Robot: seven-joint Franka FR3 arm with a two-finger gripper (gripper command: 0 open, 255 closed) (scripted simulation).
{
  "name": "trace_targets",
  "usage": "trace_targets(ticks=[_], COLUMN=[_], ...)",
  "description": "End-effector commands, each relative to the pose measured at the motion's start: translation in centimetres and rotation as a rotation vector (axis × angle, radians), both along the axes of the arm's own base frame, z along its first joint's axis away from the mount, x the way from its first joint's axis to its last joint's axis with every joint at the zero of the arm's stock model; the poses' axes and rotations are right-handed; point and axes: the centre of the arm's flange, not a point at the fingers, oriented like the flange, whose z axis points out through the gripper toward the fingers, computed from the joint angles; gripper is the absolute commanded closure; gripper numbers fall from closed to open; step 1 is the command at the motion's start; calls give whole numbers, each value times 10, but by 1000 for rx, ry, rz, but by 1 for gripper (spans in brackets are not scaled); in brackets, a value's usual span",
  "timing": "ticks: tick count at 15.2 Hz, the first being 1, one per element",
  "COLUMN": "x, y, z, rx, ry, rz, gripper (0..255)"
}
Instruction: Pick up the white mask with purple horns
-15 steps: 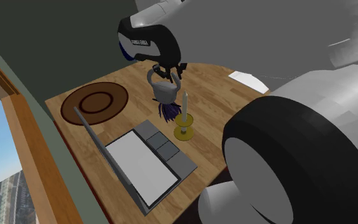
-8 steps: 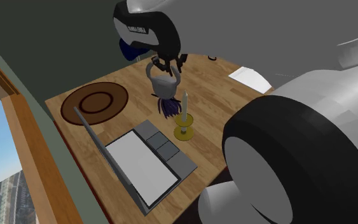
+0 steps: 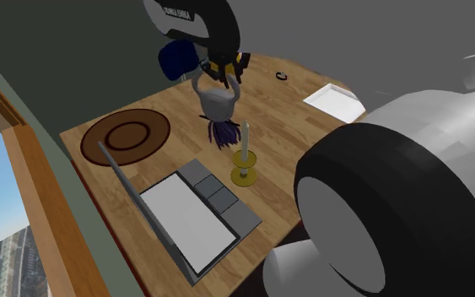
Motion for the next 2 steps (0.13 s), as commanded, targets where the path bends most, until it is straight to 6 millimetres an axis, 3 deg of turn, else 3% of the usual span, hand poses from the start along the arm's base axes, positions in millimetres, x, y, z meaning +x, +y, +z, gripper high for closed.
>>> trace_targets(ticks=[1, 2], x=[-1, -1], y=[0, 0], z=[7, 7], rx=[0, 0], ry=[-2, -2], rz=[0, 0], gripper=[255, 255])
